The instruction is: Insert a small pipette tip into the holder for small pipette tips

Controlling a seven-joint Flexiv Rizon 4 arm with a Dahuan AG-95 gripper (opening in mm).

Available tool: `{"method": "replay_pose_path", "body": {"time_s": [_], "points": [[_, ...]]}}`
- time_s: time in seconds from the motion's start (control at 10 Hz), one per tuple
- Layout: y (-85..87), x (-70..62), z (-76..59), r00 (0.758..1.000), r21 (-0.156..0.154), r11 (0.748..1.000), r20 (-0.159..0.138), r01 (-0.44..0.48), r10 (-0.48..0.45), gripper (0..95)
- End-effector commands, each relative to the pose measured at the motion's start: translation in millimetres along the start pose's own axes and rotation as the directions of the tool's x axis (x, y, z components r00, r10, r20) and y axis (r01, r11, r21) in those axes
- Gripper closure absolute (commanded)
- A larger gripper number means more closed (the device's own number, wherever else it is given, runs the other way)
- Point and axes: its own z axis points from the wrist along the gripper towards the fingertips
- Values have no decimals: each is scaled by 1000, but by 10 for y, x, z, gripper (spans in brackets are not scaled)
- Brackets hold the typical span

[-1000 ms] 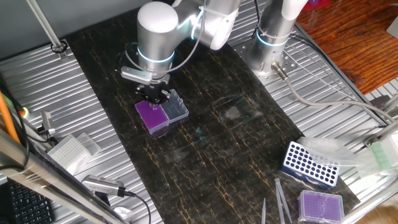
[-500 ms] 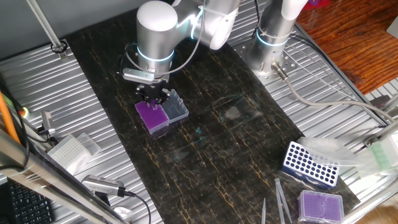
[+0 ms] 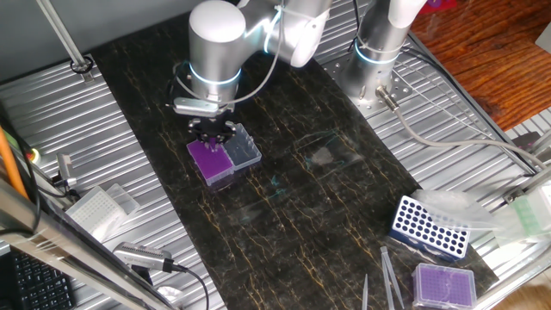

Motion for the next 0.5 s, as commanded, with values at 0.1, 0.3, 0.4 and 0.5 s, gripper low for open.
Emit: {"method": "replay_pose_path", "body": {"time_s": [0.1,0.3,0.4,0.5], "points": [[1,-1,0,998,3,998,-2,64,-64,950],[1,-1,0,995,4,995,-1,96,-96,760],[1,-1,0,991,7,991,-1,134,-134,760],[1,-1,0,989,9,989,-2,150,-150,760]]}}
